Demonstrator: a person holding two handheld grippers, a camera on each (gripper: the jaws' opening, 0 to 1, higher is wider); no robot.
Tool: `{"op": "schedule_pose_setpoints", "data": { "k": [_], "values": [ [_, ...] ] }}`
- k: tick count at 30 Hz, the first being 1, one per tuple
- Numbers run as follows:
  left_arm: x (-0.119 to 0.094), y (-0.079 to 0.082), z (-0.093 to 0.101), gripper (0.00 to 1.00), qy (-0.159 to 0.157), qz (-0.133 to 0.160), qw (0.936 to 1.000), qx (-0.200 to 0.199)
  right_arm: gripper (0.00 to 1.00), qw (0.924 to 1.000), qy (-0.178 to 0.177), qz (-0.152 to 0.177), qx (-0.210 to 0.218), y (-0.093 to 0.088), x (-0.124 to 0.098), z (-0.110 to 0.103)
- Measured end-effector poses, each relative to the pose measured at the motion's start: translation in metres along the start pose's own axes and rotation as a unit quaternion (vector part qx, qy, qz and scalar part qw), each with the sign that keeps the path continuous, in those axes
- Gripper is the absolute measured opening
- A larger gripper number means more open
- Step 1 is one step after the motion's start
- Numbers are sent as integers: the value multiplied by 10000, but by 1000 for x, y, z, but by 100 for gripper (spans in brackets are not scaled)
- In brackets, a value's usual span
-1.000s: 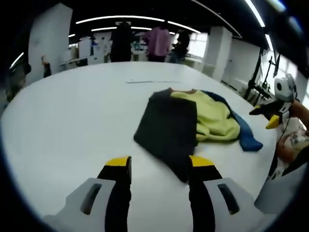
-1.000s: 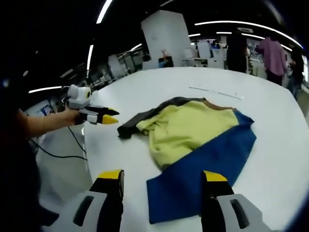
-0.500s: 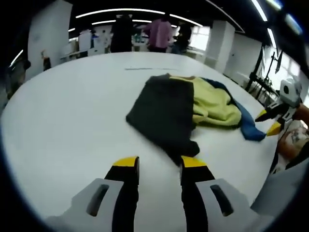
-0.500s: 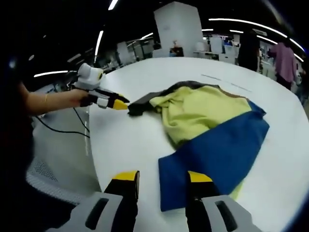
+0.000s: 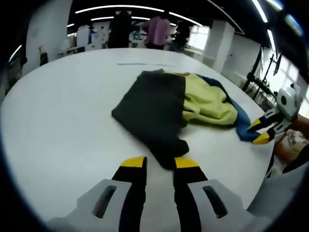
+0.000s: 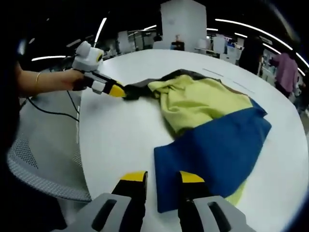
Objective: Fold the garment on the visible template until the final outline fits inside the template.
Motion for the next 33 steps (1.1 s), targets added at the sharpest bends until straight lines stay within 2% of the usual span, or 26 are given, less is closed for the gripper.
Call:
{"op": "schedule_pose_setpoints", "data": {
  "k": [4, 10, 19, 21, 24, 26, 33],
  "values": [
    [0, 1, 2, 10, 3, -57, 10000, 81, 16, 9997, -173, -37, -179, -1, 2, 2],
    [2, -1, 1, 2, -27, -98, 9997, -205, 9, 9977, -458, -126, -482, -1, 3, 4],
    [0, -2, 0, 0, -47, -86, 9985, -535, 0, 9940, -724, -153, -803, 1, 3, 5],
    [-6, 0, -1, 0, -26, -1, 9985, -547, 0, 9953, -669, -110, -693, 2, 1, 6],
    [-16, 3, -3, 0, 3, 99, 9982, -589, 0, 9973, -575, 138, -427, 12, -10, 6],
    [-24, 5, -6, 0, 65, 144, 9980, -607, 0, 9981, -466, 390, -94, 22, -22, 9],
    [-50, 8, -20, 0, 349, 346, 9960, -748, 0, 9936, -544, 925, 362, 45, -59, 32]
  ]
}}
Point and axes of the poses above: the point that each gripper's makers call its tool centre point, and the gripper's own axes: x roughly forward along the fingers, z roughly to its right, y roughly out of its top, the point moved 5 cm from there along -x, roughly backward along the fingers, and after that the axes turned 7 degrees about -z, right-handed, at the moved point
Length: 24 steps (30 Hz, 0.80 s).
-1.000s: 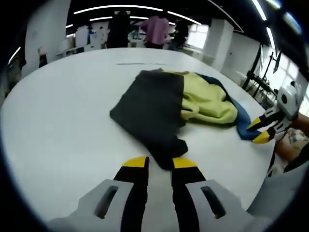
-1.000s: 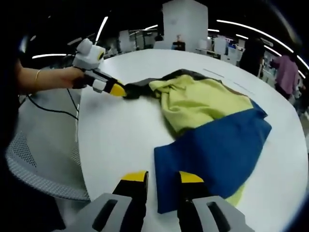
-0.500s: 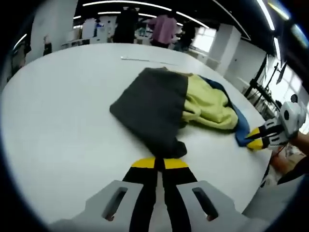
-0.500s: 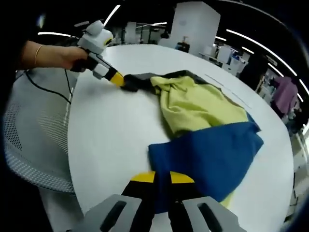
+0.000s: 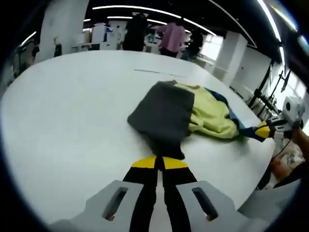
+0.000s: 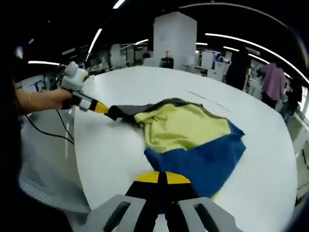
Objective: Fold the garment on the visible template until the final outline fits inside the template.
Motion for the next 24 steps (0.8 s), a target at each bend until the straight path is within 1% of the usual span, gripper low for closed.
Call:
{"op": "schedule_pose_setpoints", "data": {
  "k": [3, 4, 7, 8, 11, 13, 16, 18, 20, 21, 23, 24],
  "values": [
    [-7, 4, -8, 0, 97, 88, 9999, -78, 0, 9994, -21, 178, 283, 11, -12, 13],
    [-8, 5, -10, 0, 126, 108, 9998, -99, 0, 9987, -66, 159, 473, 13, -16, 19],
    [-14, 12, -20, 0, 285, 188, 9994, -90, 0, 9978, -93, 224, 615, 16, -25, 33],
    [-16, 15, -21, 0, 313, 220, 9992, -90, 0, 9964, -112, 286, 795, 17, -28, 41],
    [-24, 22, -30, 0, 386, 307, 9987, -125, 0, 9922, -236, 380, 1163, 17, -38, 61],
    [-28, 24, -37, 0, 484, 338, 9982, -76, 0, 9900, -381, 415, 1290, 15, -45, 76],
    [-31, 25, -44, 0, 569, 333, 9978, -82, 0, 9885, -590, 416, 1331, 13, -53, 90],
    [-34, 26, -48, 0, 634, 332, 9974, -122, 0, 9862, -698, 440, 1433, 12, -59, 101],
    [-38, 28, -53, 0, 733, 359, 9966, -129, 0, 9822, -826, 457, 1625, 9, -64, 112],
    [-40, 29, -56, 0, 790, 377, 9961, -124, 0, 9812, -860, 485, 1656, 9, -66, 115],
    [-45, 32, -64, 0, 981, 459, 9940, -158, 0, 9763, -1005, 528, 1844, 6, -72, 125],
    [-48, 34, -71, 0, 1129, 517, 9921, -196, 0, 9742, -1066, 536, 1917, 3, -74, 131]
  ]
}}
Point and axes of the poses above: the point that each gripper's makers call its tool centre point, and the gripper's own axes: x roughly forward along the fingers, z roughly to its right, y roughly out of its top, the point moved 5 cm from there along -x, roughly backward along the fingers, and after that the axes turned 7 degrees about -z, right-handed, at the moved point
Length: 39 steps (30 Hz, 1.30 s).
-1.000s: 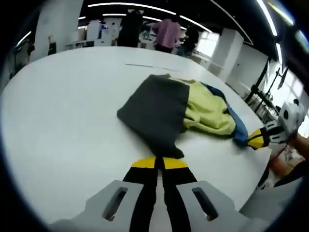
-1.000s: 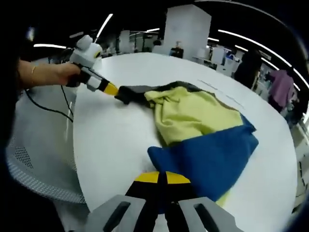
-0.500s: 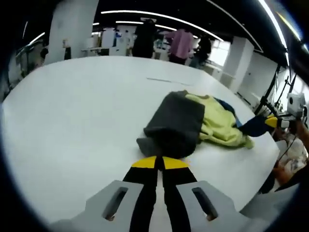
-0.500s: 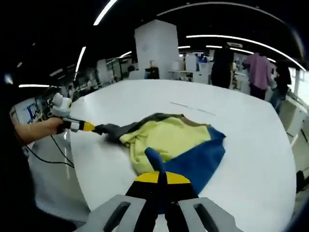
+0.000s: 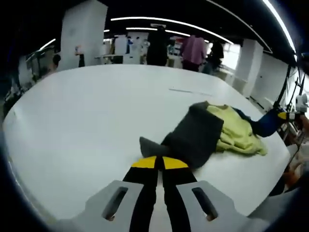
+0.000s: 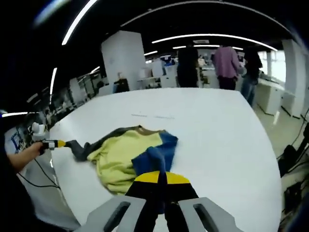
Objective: Fold the garment on the visible template until the final outline fits inside the template.
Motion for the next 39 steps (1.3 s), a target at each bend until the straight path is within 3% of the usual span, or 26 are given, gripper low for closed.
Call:
{"op": "schedule_pose_setpoints", "data": {
  "k": [2, 8, 9, 12, 15, 21, 25, 28, 33, 39],
  "values": [
    [1, 2, -9, 0, 77, -5, 9999, -80, 0, 9995, -176, 29, 266, 0, 0, 13],
    [10, 4, -27, 0, 215, 39, 9997, -100, 0, 9946, -269, 155, 986, -2, 3, 40],
    [13, 5, -29, 0, 189, 175, 9996, -95, 0, 9921, -275, 135, 1216, -6, 5, 45],
    [20, 3, -39, 0, 198, 174, 9991, -325, 0, 9903, -343, 114, 1345, -10, 8, 57],
    [25, 0, -54, 0, 541, 64, 9985, -52, 0, 9862, -488, 78, 1579, -15, 10, 71],
    [39, 3, -69, 0, 576, -38, 9983, -68, 0, 9730, -723, 11, 2194, -30, 20, 100],
    [47, 6, -74, 0, 645, -177, 9977, 106, 0, 9682, -946, -46, 2316, -40, 30, 129],
    [51, 7, -80, 0, 676, -233, 9974, 1, 0, 9647, -1037, -29, 2420, -40, 34, 151],
    [55, 10, -84, 0, 653, -244, 9970, -343, 0, 9595, -1123, 54, 2585, -39, 38, 170],
    [55, 14, -89, 0, 669, -248, 9967, -388, 0, 9569, -1329, 141, 2578, -39, 35, 186]
  ]
}}
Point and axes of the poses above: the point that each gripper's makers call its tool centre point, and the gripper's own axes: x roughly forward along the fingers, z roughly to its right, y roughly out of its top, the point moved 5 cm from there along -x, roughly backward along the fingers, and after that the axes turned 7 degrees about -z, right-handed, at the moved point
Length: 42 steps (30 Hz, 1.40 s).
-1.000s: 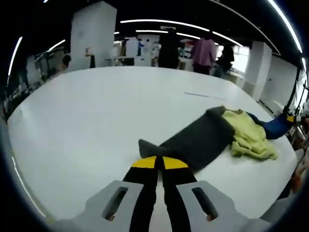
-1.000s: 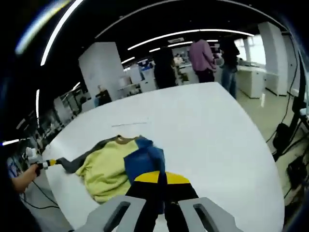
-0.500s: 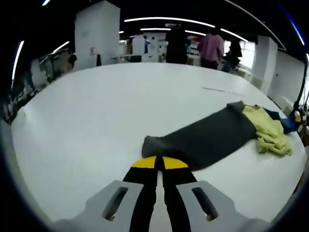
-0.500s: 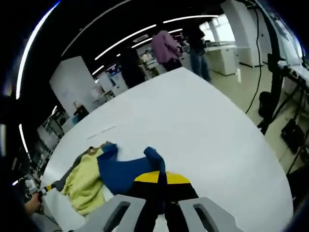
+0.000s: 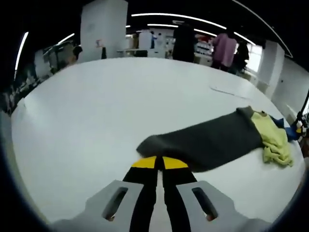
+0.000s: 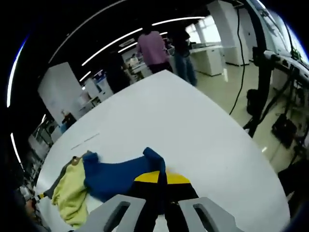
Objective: Fold the garment on the visible template until the final outline fits inside the template.
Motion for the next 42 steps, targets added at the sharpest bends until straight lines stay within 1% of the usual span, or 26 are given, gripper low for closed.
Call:
{"op": "schedule_pose_setpoints", "data": {
  "k": [2, 4, 5, 7, 9, 11, 15, 18, 21, 22, 25, 28, 30, 31, 32, 33, 34, 35, 38, 39, 40, 42],
  "values": [
    [0, 1, -1, 0, 30, -16, 10000, 34, 0, 10000, -51, 55, 47, 2, 0, 5],
    [0, 0, -4, 0, 94, -64, 9998, 135, 0, 9999, -82, 123, 77, -3, -6, 2],
    [0, 0, -6, 0, 128, -85, 9997, 173, 0, 9998, -100, 145, 115, -3, -7, 4],
    [0, -1, -9, 0, 219, -132, 9995, 186, 0, 9995, -171, 168, 189, -2, -8, 9],
    [0, -3, -13, 0, 267, -158, 9994, 164, 0, 9992, -258, 179, 256, -1, -10, 20],
    [0, -4, -16, 0, 302, -183, 9992, 174, 0, 9988, -269, 186, 368, 0, -11, 29],
    [1, -4, -18, 0, 336, -259, 9987, 296, 0, 9980, -291, 210, 516, -2, -11, 35],
    [3, -3, -22, 0, 375, -263, 9985, 304, 0, 9973, -289, 198, 653, -4, -9, 39],
    [5, -4, -24, 0, 391, -307, 9981, 364, 0, 9976, -268, 167, 622, -5, -6, 39],
    [5, -4, -23, 0, 385, -304, 9981, 381, 0, 9981, -256, 172, 536, -5, -6, 38],
    [4, -4, -22, 0, 399, -320, 9977, 438, 0, 9985, -269, 162, 449, -5, -5, 39],
    [0, 0, -17, 2, 277, -187, 9986, 404, 0, 9990, -269, 111, 337, -8, -6, 36],
    [-3, 3, -13, 3, 168, -94, 9990, 397, 8, 9992, -280, 70, 269, -9, -8, 34],
    [-4, 4, -10, 5, 103, -67, 9992, 373, 12, 9993, -263, 74, 238, -9, -9, 32],
    [-8, 6, 0, 15, -93, 9, 9989, 459, 23, 10000, -58, 35, -49, -10, -14, 16],
    [-12, 9, 10, 18, -289, 85, 9981, 545, 28, 9998, -63, 28, -166, -11, -15, 13],
    [-14, 11, 16, 21, -415, 170, 9969, 642, 35, 9994, -23, 2, -360, -12, -17, 7],
    [-16, 11, 20, 24, -490, 185, 9960, 718, 40, 9991, 27, -12, -435, -17, -22, -5],
    [-22, 11, 36, 29, -807, 229, 9941, 682, 49, 9972, 256, -106, -692, -29, -30, -32],
    [-24, 12, 40, 31, -853, 247, 9935, 713, 51, 9966, 303, -125, -762, -32, -34, -40],
    [-25, 12, 46, 34, -946, 273, 9923, 755, 53, 9951, 403, -162, -885, -37, -37, -51],
    [-29, 11, 57, 37, -1143, 328, 9893, 841, 57, 9929, 522, -230, -1047, -44, -41, -64]
  ]
}}
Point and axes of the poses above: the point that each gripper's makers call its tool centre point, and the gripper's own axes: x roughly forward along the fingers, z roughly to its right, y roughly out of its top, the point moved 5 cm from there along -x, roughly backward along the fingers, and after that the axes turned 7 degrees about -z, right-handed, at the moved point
